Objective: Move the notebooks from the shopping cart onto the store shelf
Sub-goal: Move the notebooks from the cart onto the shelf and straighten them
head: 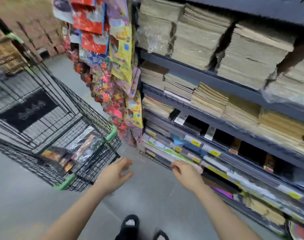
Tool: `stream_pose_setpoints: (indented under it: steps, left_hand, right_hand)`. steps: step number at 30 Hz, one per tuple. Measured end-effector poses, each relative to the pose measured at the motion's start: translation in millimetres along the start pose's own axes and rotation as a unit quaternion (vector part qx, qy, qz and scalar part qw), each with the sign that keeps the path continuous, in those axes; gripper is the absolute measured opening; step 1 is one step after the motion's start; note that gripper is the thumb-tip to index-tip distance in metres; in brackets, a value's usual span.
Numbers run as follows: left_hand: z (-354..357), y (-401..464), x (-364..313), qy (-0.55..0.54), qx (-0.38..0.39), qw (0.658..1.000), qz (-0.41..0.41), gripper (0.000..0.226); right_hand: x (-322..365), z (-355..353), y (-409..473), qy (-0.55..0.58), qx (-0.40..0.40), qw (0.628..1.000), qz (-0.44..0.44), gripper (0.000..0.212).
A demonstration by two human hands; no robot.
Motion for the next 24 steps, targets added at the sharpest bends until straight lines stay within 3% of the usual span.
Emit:
stream_pose_setpoints:
  steps: [4,10,13,17,24]
  left_hand:
    - [-18.7,-56.5,27.7,-0.017,-0.029,0.999,-0.035,0.034]
    - [-48.7,-117.3,108.4,-0.058,0.017,0.996,-0.068,0.028]
    - [-87.3,-142.4,155.4,-0.064,0.015,0.997,-0.048,0.039]
    - [-136.3,-177.5,216.5,-0.060,0.010,0.997,-0.054,0.020]
    - [-196.1,-181.0,285.6,-0.116,-0.013,0.991,-0.062,0.032]
  right_hand:
    - [41.6,22.6,-20.3,0.030,0.010,0.999,0.017,0.024]
    - [119.5,84.9,-31.5,0.099,0.020,0.995,0.028,0.019]
    - [161.5,124.4,-32.9,0.123,0.009,0.991,0.060,0.019]
    - [221.5,162.0,-36.4,0.187,-0.014,0.977,0.100,0.021]
    - [300.1,180.5,-19.8,0.241,-0.046,0.961,0.125,0.016]
Point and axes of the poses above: each hand's wrist, its own y-axis towards the middle knuckle, its own z-axis out of the palm, x = y × z, the point moved 7 cm from there along y, towards the middle knuckle, and after that the axes turned 3 degrees about -y, right-handed, at the moved point
